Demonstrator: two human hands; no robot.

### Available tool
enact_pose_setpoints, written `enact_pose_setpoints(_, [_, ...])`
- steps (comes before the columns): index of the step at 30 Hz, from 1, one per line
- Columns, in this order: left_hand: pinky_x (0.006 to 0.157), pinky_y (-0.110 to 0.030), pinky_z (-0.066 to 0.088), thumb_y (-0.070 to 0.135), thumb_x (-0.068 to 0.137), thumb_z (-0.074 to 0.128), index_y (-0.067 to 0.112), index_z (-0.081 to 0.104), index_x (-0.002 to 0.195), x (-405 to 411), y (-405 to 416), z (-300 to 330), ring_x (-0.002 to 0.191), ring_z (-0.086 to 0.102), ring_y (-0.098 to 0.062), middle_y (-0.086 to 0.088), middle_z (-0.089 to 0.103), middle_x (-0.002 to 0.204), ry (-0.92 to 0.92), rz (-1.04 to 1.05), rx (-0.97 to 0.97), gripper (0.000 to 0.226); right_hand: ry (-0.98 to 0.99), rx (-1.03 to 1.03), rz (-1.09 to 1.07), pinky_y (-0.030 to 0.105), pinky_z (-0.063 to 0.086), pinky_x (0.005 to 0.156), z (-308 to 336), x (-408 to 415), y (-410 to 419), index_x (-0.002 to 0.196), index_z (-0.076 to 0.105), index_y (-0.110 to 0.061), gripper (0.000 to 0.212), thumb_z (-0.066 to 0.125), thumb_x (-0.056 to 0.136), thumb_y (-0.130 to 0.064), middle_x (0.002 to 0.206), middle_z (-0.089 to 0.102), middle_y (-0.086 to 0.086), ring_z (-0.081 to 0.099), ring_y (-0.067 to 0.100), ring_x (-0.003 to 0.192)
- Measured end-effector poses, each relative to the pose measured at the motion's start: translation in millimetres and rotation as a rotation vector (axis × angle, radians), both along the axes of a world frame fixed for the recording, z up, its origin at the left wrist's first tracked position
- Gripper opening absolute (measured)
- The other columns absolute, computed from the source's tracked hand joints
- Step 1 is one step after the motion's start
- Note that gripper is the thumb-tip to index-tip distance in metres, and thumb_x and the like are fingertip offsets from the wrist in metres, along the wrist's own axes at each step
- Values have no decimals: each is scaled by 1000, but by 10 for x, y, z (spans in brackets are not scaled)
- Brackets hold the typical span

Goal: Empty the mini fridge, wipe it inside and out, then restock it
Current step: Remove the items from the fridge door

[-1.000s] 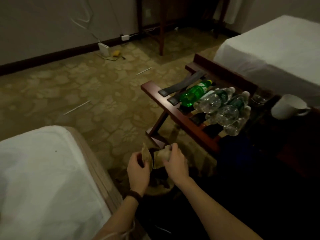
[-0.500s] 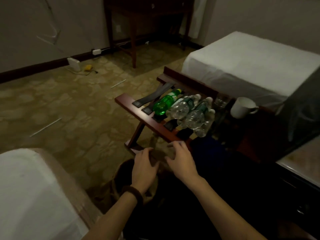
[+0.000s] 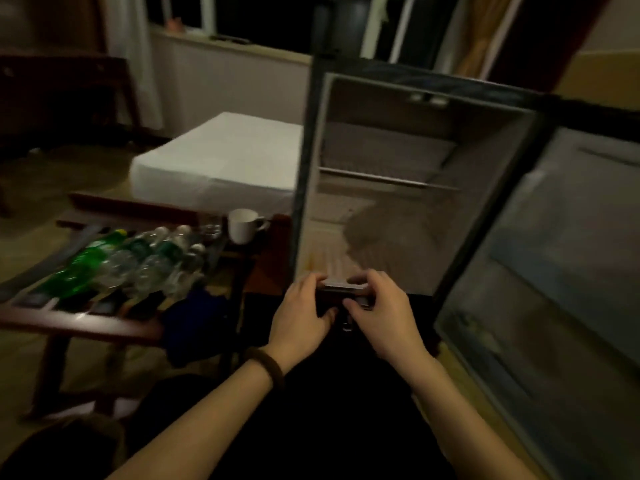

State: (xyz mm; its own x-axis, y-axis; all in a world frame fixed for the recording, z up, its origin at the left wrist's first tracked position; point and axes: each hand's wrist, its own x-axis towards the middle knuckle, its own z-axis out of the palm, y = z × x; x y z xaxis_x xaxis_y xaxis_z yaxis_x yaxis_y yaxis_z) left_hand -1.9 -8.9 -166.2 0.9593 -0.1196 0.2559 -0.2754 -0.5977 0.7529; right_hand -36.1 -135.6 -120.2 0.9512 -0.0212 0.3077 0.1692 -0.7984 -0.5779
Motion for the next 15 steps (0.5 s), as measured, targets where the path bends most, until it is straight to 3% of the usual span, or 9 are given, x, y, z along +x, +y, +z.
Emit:
enact_pose_setpoints(6, [89, -27, 43, 21, 83, 63, 21, 45, 124, -138, -1251, 70, 114, 48, -14, 4, 54, 119, 5, -302, -22, 44, -21, -74, -302, 33, 47, 76, -15, -557, -1106, 100, 59, -17, 20, 65, 81, -14, 98, 56, -1, 56, 18, 92])
enact_pose_setpoints(12, [91, -24, 42, 26, 87, 60, 21, 46, 125, -204, -1979, -95, 116, 48, -16, 0, 51, 126, 72, -551, 54, 40, 223, -147, -447, 29, 44, 82, -195, -898, -1780, 121, 52, -13, 30, 53, 91, -17, 116, 58, 5, 56, 22, 108])
enact_pose_setpoints(15, [95, -32, 44, 26, 90, 56, 17, 46, 128, -103, -2115, -159, 119, 48, -22, -4, 49, 129, 102, -574, 122, 40, 264, -183, -480, 28, 41, 92, -335, -917, -1859, 126, 50, -9, 38, 45, 94, -28, 126, 55, 9, 52, 24, 117])
